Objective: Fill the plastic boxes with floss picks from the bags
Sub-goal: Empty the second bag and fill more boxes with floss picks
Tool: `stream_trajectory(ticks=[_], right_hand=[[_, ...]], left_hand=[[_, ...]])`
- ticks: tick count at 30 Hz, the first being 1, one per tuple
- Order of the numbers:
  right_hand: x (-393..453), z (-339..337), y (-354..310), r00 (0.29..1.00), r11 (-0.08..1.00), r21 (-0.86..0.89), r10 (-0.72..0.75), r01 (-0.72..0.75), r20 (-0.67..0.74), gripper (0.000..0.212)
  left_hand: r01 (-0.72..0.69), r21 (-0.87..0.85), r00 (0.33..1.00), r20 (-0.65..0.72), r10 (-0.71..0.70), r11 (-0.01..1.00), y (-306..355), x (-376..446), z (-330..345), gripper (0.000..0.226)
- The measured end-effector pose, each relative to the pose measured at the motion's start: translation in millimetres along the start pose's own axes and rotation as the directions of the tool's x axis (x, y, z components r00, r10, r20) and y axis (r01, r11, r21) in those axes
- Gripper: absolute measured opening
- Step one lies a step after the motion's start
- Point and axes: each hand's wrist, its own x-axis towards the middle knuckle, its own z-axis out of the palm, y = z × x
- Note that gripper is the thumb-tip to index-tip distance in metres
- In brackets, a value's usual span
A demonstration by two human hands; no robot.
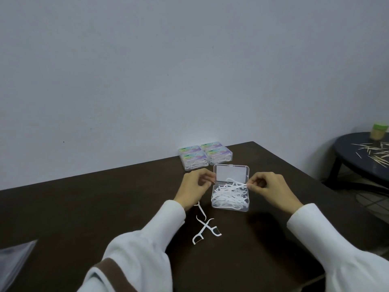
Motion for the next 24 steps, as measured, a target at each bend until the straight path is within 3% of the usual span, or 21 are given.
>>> stream_trajectory(ticks=[3,6,8,16,20,24], right_hand=[[1.1,10.2,-4.2,1.0,0.996,-0.084,0.006,-0.008,-0.02,0.004],[-0.6,14.9,-8.0,1.0,0.983,-0.181,0.01,-0.012,-0.009,0.001],[-1.5,14.5,-9.4,1.0,0.979,-0.205,0.008,-0.005,0.014,0.003],[-3.3,15.9,-12.8,0.987,0.959,-0.248,-0.116,0.139,0.107,0.014],[-3.5,18.3,-13.6,0.989,0.94,-0.311,-0.115,0.138,0.091,0.013],[-2.3,18.2,-14.2,0.994,0.943,-0.313,-0.092,0.108,0.065,0.012]], left_hand=[[0.055,0.022,0.996,0.066,-0.056,0.998,-5.1,-4.3,-14.4,0.014],[0.123,0.016,0.97,0.21,-0.124,0.992,-4.4,-12.9,-18.4,0.023],[0.133,0.006,0.965,0.228,-0.131,0.991,-3.5,-16.1,-16.0,0.026],[0.08,0.154,0.996,0.033,-0.086,0.985,-4.8,-10.0,-22.7,0.008],[0.109,0.278,0.987,-0.141,-0.072,0.955,-11.6,-4.3,-42.5,0.006],[0.141,0.217,0.96,-0.267,-0.08,0.966,-5.1,-0.5,-49.5,0.004]])
